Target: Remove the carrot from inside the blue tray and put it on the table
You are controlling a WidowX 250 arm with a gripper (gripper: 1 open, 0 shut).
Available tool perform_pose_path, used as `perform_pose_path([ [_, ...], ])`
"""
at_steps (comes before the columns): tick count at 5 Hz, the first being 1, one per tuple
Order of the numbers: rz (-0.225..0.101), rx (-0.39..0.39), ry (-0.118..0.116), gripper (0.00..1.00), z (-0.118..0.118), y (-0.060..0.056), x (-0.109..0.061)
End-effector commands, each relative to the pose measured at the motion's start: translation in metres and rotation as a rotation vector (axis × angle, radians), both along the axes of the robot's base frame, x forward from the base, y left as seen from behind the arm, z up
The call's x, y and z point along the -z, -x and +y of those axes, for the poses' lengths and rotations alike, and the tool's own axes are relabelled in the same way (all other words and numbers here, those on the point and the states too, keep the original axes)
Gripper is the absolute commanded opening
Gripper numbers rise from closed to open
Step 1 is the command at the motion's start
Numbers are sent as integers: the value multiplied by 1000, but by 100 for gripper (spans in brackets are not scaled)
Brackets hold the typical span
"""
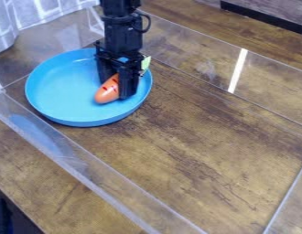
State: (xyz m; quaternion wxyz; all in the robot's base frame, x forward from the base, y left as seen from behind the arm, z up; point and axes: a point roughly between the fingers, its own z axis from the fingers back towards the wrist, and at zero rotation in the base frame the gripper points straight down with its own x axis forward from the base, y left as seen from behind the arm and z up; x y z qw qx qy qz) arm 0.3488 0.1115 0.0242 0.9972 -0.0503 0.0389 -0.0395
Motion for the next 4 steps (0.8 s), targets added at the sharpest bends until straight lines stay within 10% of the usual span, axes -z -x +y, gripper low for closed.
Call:
perform_pose_path([
  [1, 14, 43, 11, 0, -11, -1, 7],
  [4, 15, 65, 18, 0, -19, -3, 9],
])
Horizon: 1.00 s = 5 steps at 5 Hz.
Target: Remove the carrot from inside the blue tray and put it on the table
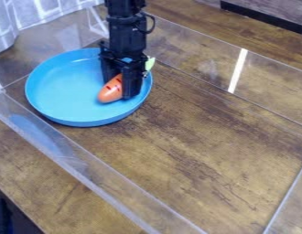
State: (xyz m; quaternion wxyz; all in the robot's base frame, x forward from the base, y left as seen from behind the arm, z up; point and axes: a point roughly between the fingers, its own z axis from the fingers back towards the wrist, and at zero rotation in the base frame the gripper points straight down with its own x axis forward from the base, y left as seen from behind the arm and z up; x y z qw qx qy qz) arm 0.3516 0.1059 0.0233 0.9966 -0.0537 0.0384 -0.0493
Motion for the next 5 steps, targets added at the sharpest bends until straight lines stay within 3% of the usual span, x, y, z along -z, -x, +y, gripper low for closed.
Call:
perform_pose_path([
  [1, 17, 50, 11, 0, -16, 0, 6],
  [5, 31, 56, 7, 0, -22, 6, -2],
])
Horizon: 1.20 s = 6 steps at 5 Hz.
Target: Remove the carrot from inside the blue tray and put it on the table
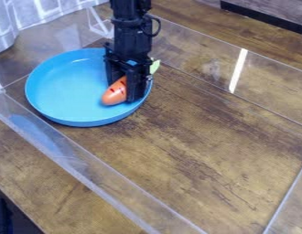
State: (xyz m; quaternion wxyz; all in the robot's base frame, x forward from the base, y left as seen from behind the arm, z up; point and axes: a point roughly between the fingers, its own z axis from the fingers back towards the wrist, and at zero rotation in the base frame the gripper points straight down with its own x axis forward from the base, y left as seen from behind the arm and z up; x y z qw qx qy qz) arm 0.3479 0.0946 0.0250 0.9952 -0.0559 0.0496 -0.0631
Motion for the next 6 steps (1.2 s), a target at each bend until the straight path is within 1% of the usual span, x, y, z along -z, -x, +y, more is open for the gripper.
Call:
perform_pose_path([
  [1, 11, 27, 3, 0, -11, 3, -4],
  [2, 11, 24, 4, 0, -10, 4, -8],
  [5, -4, 27, -18, 0, -15, 6, -31],
  [6, -6, 30, -22, 0, -17, 7, -36],
])
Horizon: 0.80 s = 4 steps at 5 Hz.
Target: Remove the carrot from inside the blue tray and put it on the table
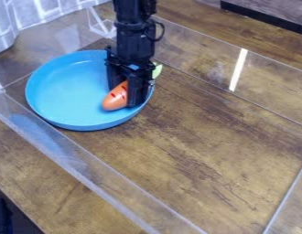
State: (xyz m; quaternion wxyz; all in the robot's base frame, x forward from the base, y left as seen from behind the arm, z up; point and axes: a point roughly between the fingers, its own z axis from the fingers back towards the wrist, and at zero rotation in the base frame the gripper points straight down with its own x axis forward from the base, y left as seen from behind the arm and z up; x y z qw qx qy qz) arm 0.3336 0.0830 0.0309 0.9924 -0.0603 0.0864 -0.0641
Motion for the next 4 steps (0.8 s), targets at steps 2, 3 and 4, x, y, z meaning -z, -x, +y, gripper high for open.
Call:
perform_pose_path([
  [2, -82, 45, -30, 0, -12, -8, -34],
  [3, -81, 54, -32, 0, -14, -8, -36],
  [4, -80, 61, -34, 0, -16, -8, -37],
])
